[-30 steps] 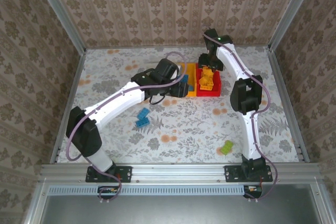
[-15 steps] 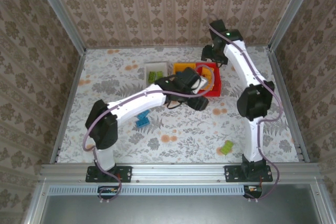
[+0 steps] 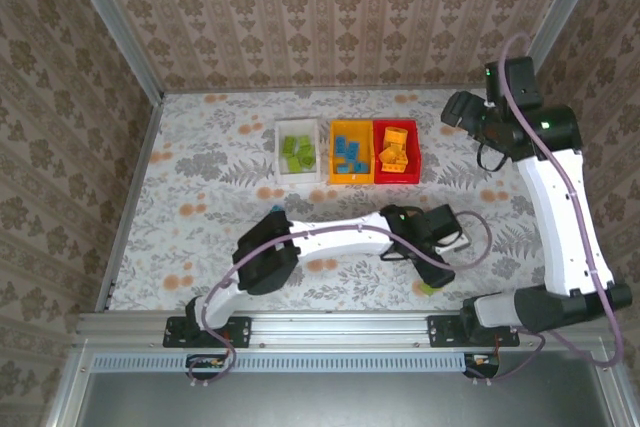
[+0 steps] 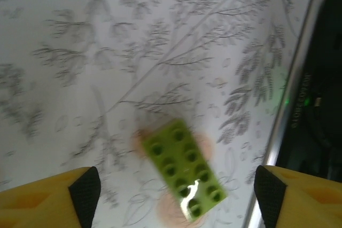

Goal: Sort the legos into containers by color

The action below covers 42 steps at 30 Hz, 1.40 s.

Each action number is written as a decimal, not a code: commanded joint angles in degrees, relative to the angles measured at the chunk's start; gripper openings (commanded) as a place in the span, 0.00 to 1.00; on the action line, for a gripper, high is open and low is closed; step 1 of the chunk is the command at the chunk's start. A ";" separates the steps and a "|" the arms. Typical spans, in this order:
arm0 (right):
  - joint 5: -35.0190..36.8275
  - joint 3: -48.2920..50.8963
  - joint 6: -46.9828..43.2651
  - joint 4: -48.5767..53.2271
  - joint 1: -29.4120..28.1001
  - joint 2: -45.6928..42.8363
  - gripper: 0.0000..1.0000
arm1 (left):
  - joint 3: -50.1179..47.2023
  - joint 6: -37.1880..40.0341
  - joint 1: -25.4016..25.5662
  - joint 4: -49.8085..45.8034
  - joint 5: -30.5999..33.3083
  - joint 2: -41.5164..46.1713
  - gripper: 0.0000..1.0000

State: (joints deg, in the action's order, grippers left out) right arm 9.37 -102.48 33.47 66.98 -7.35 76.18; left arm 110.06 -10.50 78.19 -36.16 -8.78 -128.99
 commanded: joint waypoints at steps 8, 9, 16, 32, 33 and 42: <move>-3.52 5.87 1.66 1.33 0.84 -6.84 0.89 | 16.98 -6.52 0.82 -15.58 6.25 -10.86 0.87; -3.65 6.12 1.54 1.22 0.90 -7.22 0.89 | 18.02 -6.98 0.89 -16.82 6.54 -11.65 0.87; -4.62 6.94 1.33 0.07 1.46 -8.93 0.89 | 22.70 -9.67 1.00 -23.14 6.91 -15.94 0.81; -6.18 9.87 2.30 -1.07 1.73 -11.38 0.88 | 18.28 -11.27 0.87 -22.56 9.70 -15.65 0.37; -6.35 10.01 2.22 -0.95 1.73 -11.53 0.88 | 17.27 -11.51 0.74 -21.91 10.16 -14.94 0.35; -20.86 9.71 -2.68 -5.13 1.73 -11.41 0.85 | -0.04 -17.07 -6.63 -12.23 14.73 4.58 0.32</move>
State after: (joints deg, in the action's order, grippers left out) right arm -3.20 -92.99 33.06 65.12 -5.87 65.34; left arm 114.39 -23.51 76.55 -51.51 3.05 -134.50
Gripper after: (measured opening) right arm 0.852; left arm 0.341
